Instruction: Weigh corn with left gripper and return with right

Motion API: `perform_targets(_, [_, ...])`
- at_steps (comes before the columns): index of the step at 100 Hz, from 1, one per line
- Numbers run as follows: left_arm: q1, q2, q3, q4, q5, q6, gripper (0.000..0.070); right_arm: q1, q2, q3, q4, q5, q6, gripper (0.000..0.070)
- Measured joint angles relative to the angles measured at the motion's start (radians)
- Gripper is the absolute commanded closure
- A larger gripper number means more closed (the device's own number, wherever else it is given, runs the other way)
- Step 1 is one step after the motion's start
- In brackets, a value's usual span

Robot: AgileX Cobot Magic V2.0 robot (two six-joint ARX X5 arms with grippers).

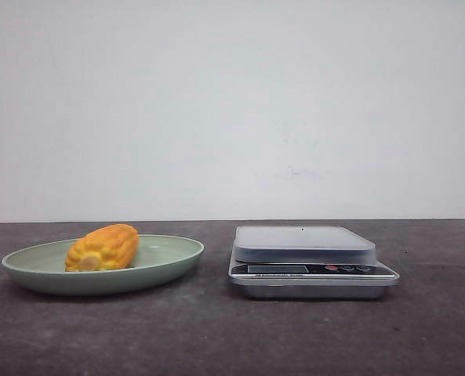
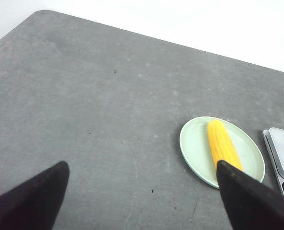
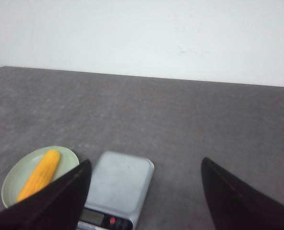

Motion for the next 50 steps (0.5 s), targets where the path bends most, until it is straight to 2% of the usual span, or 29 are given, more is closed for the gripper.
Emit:
perform_targets(19, [0.0,0.0,-0.035,0.036,0.005,0.0,0.0109,0.0,-0.253,-0.195,0.003,0.001,0.042,0.0243])
perform_targets(29, [0.0,0.0,-0.063,0.048,0.022,-0.001,0.0133,0.0,-0.378,-0.319,0.016,0.001,0.062,0.0243])
perform_targets(37, [0.0,0.0,-0.085,0.064,0.023,-0.001,0.0215,-0.003,-0.462,-0.404,0.031,0.003,0.072,0.0243])
perform_targets(43, [0.0,0.0,-0.099,0.081,0.026,-0.001,0.0308,-0.003,-0.509,-0.459,0.033,0.009,0.075,0.0257])
perform_targets(47, [0.0,0.0,-0.108,0.097,0.027,-0.001,0.0411,-0.003,-0.529,-0.491,0.036,0.018,0.076,0.0313])
perform_targets(50, [0.0,0.0,-0.115,0.107,0.028,0.0,0.0523,-0.003,-0.539,-0.512,0.042,0.029,0.077,0.0401])
